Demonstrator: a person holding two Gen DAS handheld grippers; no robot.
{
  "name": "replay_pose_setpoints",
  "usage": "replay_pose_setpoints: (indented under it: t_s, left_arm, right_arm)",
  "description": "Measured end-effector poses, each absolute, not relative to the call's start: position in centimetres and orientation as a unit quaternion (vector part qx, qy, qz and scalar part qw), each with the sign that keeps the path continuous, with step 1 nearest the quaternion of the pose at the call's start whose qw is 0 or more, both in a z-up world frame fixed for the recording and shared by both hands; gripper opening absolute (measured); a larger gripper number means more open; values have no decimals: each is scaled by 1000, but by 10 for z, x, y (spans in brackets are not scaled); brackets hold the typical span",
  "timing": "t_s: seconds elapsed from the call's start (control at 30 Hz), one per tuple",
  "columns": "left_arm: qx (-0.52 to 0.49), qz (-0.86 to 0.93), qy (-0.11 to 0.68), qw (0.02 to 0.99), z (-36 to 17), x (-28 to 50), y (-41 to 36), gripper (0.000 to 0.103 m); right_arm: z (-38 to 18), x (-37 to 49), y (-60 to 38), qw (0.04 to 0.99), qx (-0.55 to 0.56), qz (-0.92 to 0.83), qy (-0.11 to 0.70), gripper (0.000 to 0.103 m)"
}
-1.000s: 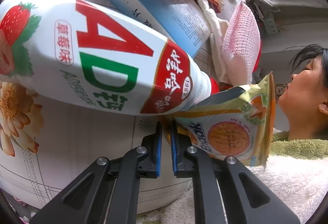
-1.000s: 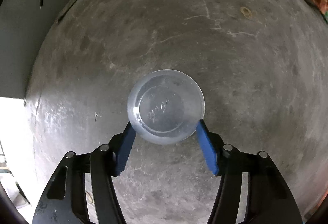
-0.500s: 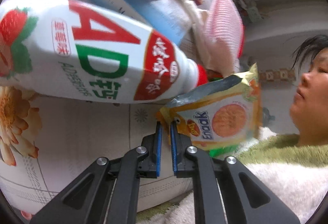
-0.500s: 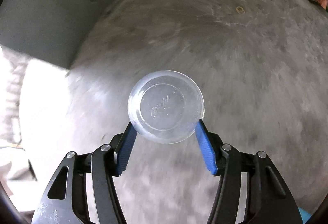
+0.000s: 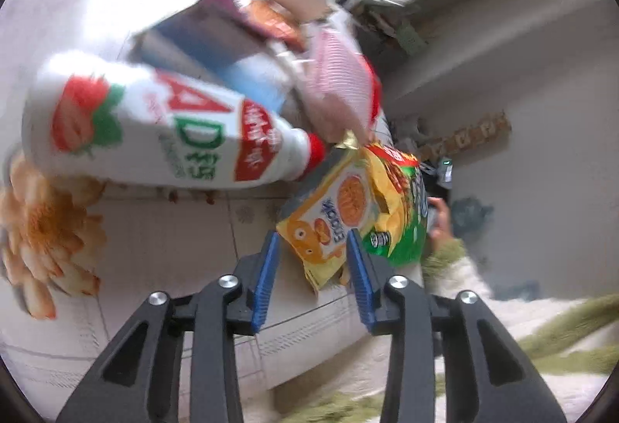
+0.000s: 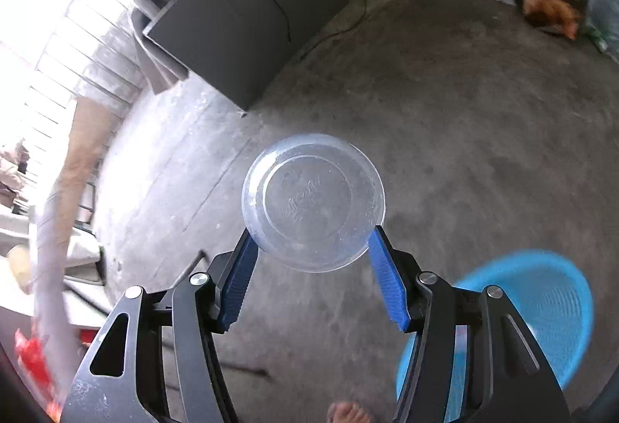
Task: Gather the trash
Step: 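Lift cup with right tool toward blue wastebasket while left tool carries yellow snack bag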
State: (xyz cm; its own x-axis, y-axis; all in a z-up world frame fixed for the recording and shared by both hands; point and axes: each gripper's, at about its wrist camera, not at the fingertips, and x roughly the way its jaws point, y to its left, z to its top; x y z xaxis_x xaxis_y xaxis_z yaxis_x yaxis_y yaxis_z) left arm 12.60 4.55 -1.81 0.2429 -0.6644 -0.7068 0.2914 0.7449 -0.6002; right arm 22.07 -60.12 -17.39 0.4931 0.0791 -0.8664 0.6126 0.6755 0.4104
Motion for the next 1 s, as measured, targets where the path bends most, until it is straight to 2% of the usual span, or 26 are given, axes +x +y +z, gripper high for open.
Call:
replay_pose_setpoints:
  t_s: [0.03, 0.1, 0.23, 0.37, 0.4, 0.43, 0.47, 0.53, 0.63, 0.7, 0.8, 1.0]
  left_arm:
    - [-153, -313, 526, 776, -14, 123, 39, 55]
    - [-111, -320, 515, 788, -16, 118, 29, 61]
    - [-94, -318, 513, 792, -37, 123, 24, 63]
    - [-140, -303, 517, 788, -54, 136, 29, 61]
    - [-170, -310, 516, 780, -56, 137, 34, 58]
    - [-183, -312, 516, 776, -57, 136, 37, 48]
    - [-197, -312, 516, 773, -58, 136, 40, 43]
    - [-204, -309, 520, 770, -63, 134, 41, 20]
    - [-233, -311, 522, 759, -72, 132, 44, 6]
    - [-250, -309, 527, 751, -76, 132, 43, 1]
    - [-266, -313, 520, 749, -73, 134, 44, 0]
    - [-260, -361, 446, 777, -14, 100, 48, 0]
  right_arm:
    - [-168, 209, -597, 783, 371, -171, 468, 55]
    - [-150, 173, -579, 783, 391, -162, 455, 55]
    - [-129, 118, -546, 782, 406, -161, 445, 55]
    - [-125, 75, -514, 774, 425, -156, 443, 55]
    - [-123, 65, -505, 774, 421, -160, 444, 55]
    - [-118, 55, -497, 775, 419, -165, 443, 55]
    - [-117, 44, -490, 775, 420, -168, 441, 55]
    - [-115, 23, -478, 770, 438, -167, 433, 55]
    - [-114, -1, -468, 763, 450, -176, 429, 55]
    - [-113, -17, -463, 760, 459, -183, 423, 55]
    - [-105, -39, -456, 759, 465, -190, 415, 55]
    - [-84, -67, -446, 777, 450, -203, 390, 55]
